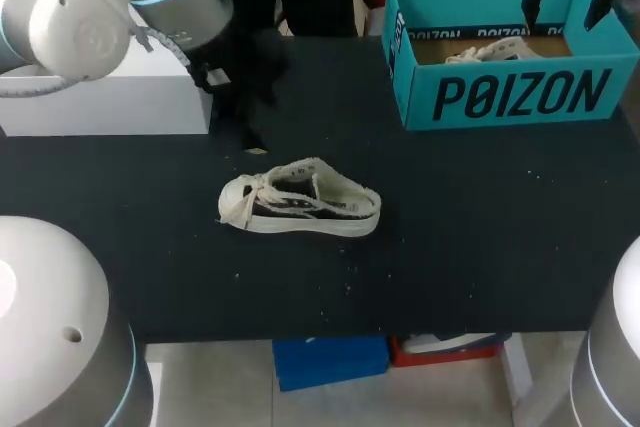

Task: Take the shoe out of the shoebox, open the shoe tongue, remove and reinsert the insole, then place the shoe into the shoebox

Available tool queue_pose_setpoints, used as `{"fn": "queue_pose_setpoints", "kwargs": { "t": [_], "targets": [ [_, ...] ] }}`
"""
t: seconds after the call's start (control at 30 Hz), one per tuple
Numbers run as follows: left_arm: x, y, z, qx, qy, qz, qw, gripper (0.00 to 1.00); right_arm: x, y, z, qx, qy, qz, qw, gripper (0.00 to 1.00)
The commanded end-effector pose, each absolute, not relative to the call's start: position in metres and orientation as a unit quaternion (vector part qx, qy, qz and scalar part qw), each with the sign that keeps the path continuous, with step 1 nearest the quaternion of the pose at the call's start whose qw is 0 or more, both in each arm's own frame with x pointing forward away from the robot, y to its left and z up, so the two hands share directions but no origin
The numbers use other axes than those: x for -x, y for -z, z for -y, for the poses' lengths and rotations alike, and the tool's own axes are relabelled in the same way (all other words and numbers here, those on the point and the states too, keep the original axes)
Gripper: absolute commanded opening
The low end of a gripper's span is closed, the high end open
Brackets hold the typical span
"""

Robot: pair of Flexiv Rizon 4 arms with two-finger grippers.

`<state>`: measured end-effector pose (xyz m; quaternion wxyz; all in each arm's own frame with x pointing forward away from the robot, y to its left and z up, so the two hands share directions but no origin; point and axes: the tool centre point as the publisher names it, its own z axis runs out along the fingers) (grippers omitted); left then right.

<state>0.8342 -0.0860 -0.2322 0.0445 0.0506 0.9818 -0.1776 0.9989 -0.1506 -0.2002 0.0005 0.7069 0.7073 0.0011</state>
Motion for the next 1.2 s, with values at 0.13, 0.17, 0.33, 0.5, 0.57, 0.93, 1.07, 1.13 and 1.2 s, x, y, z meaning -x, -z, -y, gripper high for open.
{"fn": "queue_pose_setpoints", "kwargs": {
  "t": [0.13, 0.17, 0.33, 0.5, 0.57, 0.93, 1.07, 1.13, 1.2],
  "targets": [
    [-0.825, 0.215, -0.001, -0.053, 0.284, -0.956, 0.041, 1.00, -0.999, 0.200, 0.150, -0.707, -0.001, -0.707, 0.000, 1.00],
    [-0.826, 0.215, -0.007, -0.050, 0.285, -0.956, 0.040, 1.00, -0.999, 0.200, 0.150, -0.707, -0.001, -0.707, 0.000, 1.00],
    [-0.828, 0.216, -0.013, -0.044, 0.282, -0.957, 0.045, 1.00, -0.999, 0.200, 0.150, -0.707, -0.001, -0.707, 0.000, 1.00],
    [-0.828, 0.216, -0.013, -0.044, 0.282, -0.957, 0.045, 1.00, -0.999, 0.200, 0.150, -0.707, -0.001, -0.707, 0.000, 1.00],
    [-0.828, 0.216, -0.013, -0.044, 0.282, -0.957, 0.045, 1.00, -0.999, 0.200, 0.150, -0.707, -0.001, -0.707, 0.000, 1.00],
    [-0.828, 0.216, -0.013, -0.044, 0.282, -0.957, 0.045, 1.00, -0.967, 0.193, 0.046, -0.580, -0.011, -0.815, -0.010, 1.00],
    [-0.828, 0.216, -0.013, -0.044, 0.282, -0.957, 0.045, 1.00, -0.902, 0.213, -0.024, -0.504, -0.017, -0.863, -0.028, 1.00],
    [-0.828, 0.216, -0.013, -0.044, 0.282, -0.957, 0.045, 1.00, -0.861, 0.224, -0.055, -0.487, -0.037, -0.872, -0.027, 1.00],
    [-0.828, 0.216, -0.013, -0.044, 0.282, -0.957, 0.045, 1.00, -0.841, 0.227, -0.069, -0.473, -0.058, -0.879, -0.028, 1.00]
  ]
}}
